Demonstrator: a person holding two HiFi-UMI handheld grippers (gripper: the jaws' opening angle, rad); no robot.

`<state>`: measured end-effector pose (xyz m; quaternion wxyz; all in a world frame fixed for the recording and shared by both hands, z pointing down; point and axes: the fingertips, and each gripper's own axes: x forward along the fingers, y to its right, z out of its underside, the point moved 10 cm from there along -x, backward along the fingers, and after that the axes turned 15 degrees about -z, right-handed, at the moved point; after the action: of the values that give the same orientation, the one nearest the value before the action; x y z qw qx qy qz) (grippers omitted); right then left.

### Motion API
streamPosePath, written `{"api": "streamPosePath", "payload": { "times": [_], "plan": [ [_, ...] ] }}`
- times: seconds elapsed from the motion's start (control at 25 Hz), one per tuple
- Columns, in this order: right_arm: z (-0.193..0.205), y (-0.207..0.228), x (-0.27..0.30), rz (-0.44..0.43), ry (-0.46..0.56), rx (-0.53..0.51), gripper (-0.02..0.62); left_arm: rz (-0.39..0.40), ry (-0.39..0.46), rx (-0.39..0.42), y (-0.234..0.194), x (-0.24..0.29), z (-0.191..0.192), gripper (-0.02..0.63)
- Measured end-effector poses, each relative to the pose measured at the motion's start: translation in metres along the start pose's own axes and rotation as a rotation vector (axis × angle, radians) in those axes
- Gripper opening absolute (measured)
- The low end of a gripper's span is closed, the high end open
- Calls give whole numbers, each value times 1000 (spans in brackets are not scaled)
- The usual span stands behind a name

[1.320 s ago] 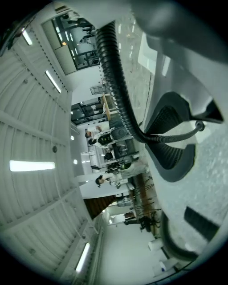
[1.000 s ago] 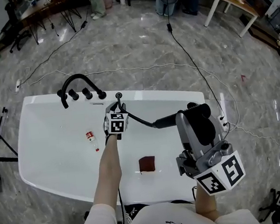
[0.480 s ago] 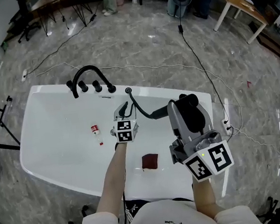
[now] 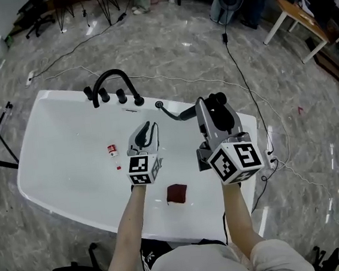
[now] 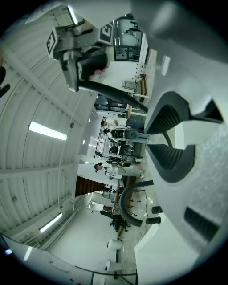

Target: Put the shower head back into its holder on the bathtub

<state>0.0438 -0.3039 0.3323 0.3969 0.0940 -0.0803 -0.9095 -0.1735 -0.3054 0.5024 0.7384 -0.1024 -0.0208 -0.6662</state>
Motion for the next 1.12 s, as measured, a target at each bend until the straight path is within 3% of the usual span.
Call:
{"api": "streamPosePath", "payload": {
  "times": [0.12,0.56,0.84,1.12],
  "plan": [
    [16,5,22,-9,-33,-29,141,3,-45,-25,-12,-15,11,-2],
    [91,32,154,-16,-108,-130,141,24,-116,14,-86,-50,44,-2],
    [176,71,204,89,-236,-93,141,-51,-118,-70,-139,-43,65,-3],
    [236,114,234,202,-346,-58,141,-56,-185,-81,-160,-50,99,-3]
  ]
}}
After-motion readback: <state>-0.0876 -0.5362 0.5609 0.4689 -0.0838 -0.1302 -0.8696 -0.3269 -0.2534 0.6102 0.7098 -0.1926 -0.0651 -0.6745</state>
